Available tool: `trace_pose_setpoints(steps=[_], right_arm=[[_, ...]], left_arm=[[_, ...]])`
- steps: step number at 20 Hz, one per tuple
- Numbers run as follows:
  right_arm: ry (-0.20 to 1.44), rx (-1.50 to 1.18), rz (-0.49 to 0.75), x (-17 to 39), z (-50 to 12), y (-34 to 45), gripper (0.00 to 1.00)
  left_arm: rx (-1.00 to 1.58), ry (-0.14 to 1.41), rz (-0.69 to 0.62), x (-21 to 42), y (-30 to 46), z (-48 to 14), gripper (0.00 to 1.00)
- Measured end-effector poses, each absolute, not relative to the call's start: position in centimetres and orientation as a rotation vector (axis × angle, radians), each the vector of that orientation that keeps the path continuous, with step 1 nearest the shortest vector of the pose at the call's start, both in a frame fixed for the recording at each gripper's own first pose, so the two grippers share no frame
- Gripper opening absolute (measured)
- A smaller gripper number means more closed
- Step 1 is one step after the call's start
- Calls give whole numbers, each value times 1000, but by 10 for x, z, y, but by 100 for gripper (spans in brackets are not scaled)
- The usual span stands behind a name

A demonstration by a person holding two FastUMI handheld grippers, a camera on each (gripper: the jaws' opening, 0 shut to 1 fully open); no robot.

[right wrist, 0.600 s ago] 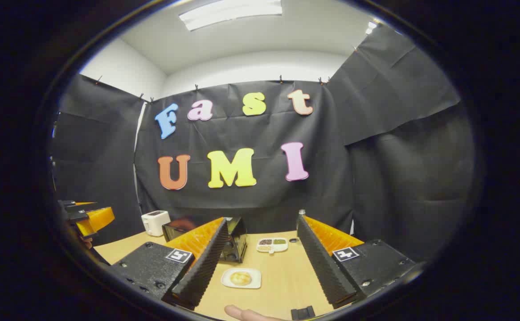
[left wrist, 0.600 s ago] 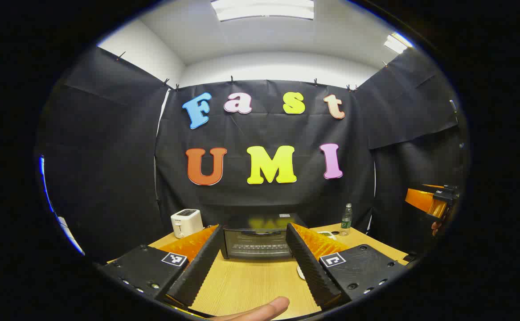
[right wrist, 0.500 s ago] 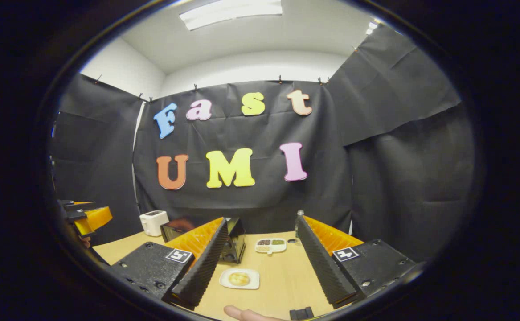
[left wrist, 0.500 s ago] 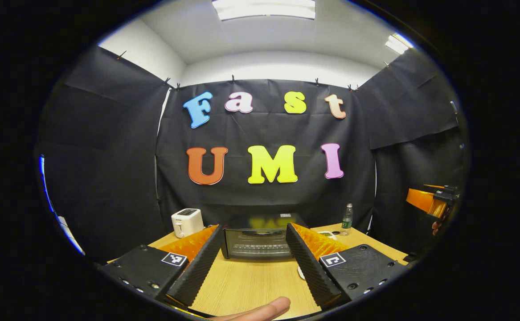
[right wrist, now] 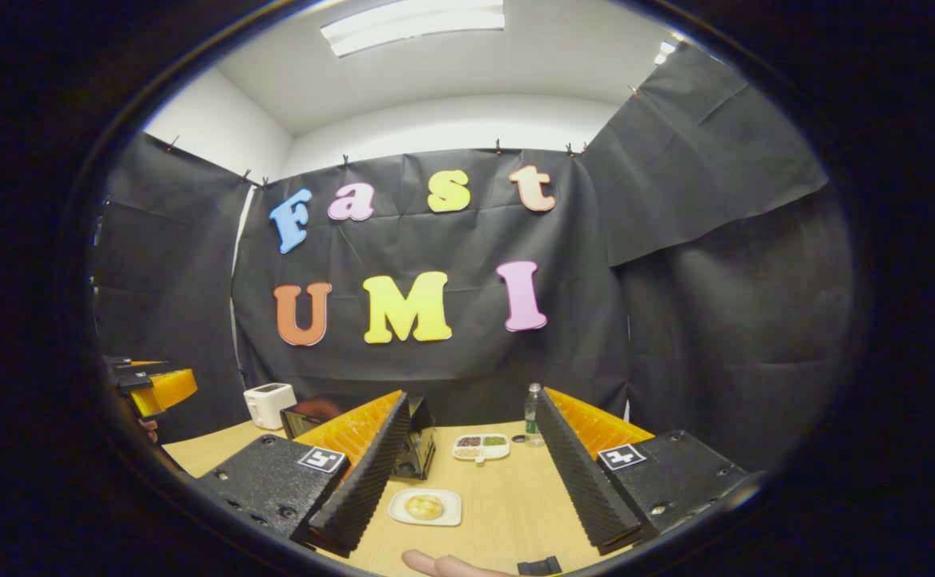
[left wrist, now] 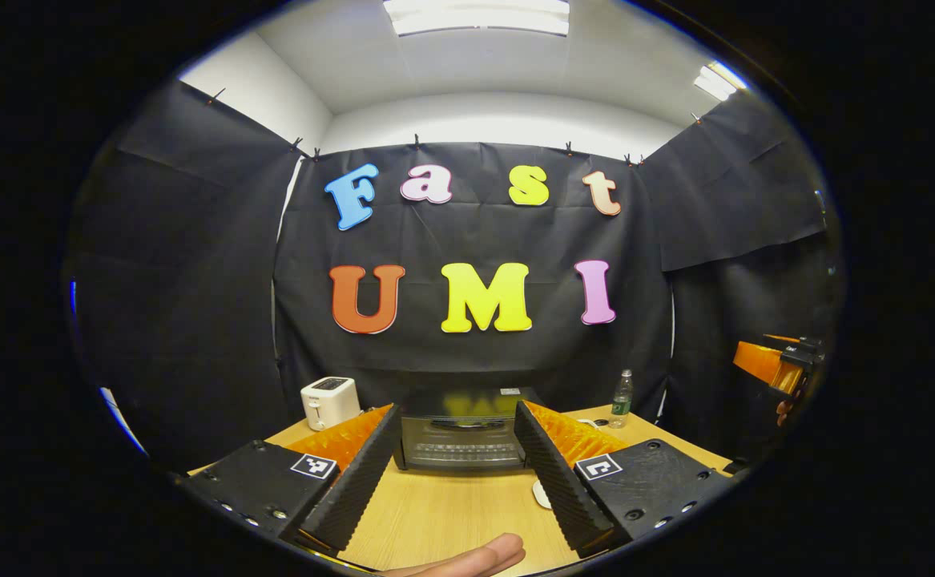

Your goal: Open the electric oven with the left hand, put the food in, and close the electric oven.

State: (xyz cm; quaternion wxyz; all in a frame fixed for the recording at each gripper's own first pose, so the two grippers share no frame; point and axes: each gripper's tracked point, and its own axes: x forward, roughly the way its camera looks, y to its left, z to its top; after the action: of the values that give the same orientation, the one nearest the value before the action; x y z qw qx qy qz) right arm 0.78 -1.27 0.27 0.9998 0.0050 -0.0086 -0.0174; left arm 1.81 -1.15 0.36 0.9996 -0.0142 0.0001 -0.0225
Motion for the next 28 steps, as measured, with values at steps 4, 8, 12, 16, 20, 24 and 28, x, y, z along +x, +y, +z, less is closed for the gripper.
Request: trace_pose_setpoints(steps=[4,8,12,16,20,24,28], right_arm=[[-6,15,-46,7,-2,-23,96],[3,32,-45,3,-10,-27,96],[-7,29,-27,-3,-11,-29,96],[-14,45,-31,-11,-13,-40,95],[-60,22,-38,-21,-4,-51,95],[-62,26,-12,-32,-5,-45,96],[-78,4,-24,-34,-4,-58,96]], left_arm=[[-27,21,-69,38,-20,2,93],[0,16,-116,85,-42,2,93],[5,34,-85,136,-40,-9,96],[6,113,-71,194,-32,-46,96],[-17,169,-60,249,-19,-87,89],[6,240,-71,285,-24,-126,94],[8,288,-93,304,-30,-154,94]])
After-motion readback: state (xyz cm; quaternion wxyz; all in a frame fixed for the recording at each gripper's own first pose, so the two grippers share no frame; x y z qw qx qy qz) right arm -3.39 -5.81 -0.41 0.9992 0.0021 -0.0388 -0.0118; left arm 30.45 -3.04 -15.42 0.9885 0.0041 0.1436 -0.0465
